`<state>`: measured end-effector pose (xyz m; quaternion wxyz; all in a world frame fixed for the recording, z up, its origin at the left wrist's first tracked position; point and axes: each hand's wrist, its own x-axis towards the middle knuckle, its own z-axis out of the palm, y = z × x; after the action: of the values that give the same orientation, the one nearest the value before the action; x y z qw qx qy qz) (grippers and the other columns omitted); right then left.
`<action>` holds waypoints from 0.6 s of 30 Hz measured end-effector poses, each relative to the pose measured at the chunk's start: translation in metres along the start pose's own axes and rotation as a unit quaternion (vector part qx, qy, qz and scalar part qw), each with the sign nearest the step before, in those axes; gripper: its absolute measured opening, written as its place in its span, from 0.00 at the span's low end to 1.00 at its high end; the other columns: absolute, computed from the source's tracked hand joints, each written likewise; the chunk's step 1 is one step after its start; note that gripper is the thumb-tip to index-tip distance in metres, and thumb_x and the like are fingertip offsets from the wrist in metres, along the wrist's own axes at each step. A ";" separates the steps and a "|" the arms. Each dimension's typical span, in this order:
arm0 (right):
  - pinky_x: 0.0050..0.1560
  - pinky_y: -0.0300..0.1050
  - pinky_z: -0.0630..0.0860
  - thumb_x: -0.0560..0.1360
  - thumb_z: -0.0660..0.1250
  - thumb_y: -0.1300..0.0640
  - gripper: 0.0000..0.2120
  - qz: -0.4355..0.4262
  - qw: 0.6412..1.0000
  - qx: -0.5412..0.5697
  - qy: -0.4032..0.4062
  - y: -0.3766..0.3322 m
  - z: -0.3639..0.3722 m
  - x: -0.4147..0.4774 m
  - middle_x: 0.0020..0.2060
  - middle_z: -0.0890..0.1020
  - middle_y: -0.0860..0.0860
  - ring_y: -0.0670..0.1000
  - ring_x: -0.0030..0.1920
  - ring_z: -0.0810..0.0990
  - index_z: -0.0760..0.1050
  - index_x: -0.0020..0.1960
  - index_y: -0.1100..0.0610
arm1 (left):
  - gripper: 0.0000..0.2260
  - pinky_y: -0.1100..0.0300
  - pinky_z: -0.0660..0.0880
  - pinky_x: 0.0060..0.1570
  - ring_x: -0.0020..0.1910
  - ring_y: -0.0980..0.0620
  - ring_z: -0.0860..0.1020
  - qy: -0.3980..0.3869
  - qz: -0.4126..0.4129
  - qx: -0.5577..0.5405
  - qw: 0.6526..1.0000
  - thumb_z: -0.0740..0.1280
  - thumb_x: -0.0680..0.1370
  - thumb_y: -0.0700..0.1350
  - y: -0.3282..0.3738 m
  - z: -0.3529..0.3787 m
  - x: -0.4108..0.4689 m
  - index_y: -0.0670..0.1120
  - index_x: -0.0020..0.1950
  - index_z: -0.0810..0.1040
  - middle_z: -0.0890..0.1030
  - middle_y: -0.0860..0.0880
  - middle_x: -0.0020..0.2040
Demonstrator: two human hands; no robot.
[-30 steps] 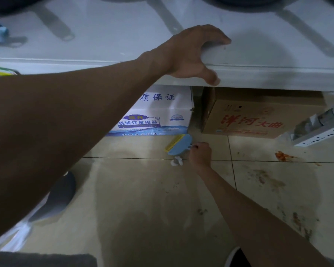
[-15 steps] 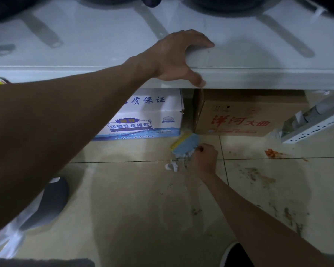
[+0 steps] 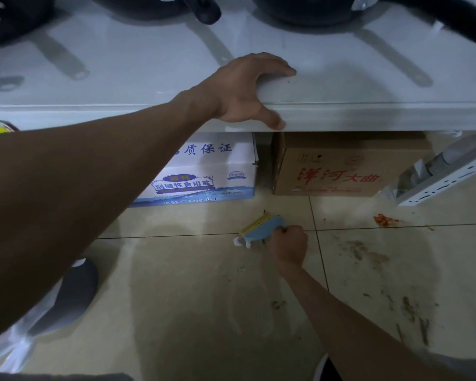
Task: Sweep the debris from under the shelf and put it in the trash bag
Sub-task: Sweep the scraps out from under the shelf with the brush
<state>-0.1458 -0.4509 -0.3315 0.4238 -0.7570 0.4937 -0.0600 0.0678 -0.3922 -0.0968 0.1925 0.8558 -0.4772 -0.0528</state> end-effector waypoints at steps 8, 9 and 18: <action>0.33 0.41 0.65 0.76 0.60 0.62 0.10 -0.161 0.982 -0.099 -0.011 -0.030 -0.014 0.014 0.39 0.81 0.61 0.58 0.39 0.80 0.77 0.45 0.66 | 0.41 0.55 0.63 0.71 0.72 0.54 0.66 -0.001 -0.001 0.008 1.000 0.74 0.64 0.66 0.000 -0.001 0.000 0.56 0.74 0.69 0.68 0.55 0.74; 0.35 0.41 0.66 0.75 0.61 0.62 0.09 -0.192 0.973 -0.130 -0.018 -0.033 -0.016 0.017 0.41 0.82 0.61 0.59 0.41 0.81 0.77 0.47 0.65 | 0.41 0.56 0.63 0.71 0.72 0.54 0.66 -0.001 -0.001 0.007 1.000 0.74 0.63 0.66 0.000 -0.001 0.000 0.57 0.74 0.69 0.68 0.56 0.74; 0.46 0.48 0.80 0.76 0.64 0.63 0.15 -0.318 0.917 -0.229 -0.070 -0.062 -0.014 0.035 0.51 0.81 0.62 0.59 0.48 0.82 0.72 0.61 0.64 | 0.40 0.65 0.59 0.67 0.72 0.56 0.65 0.004 -0.003 -0.007 1.000 0.75 0.64 0.64 0.000 0.000 0.000 0.57 0.74 0.69 0.67 0.57 0.74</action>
<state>-0.0923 -0.4779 -0.2908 0.2304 -0.9528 0.1965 -0.0236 0.0683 -0.3918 -0.0967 0.2004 0.8562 -0.4733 -0.0529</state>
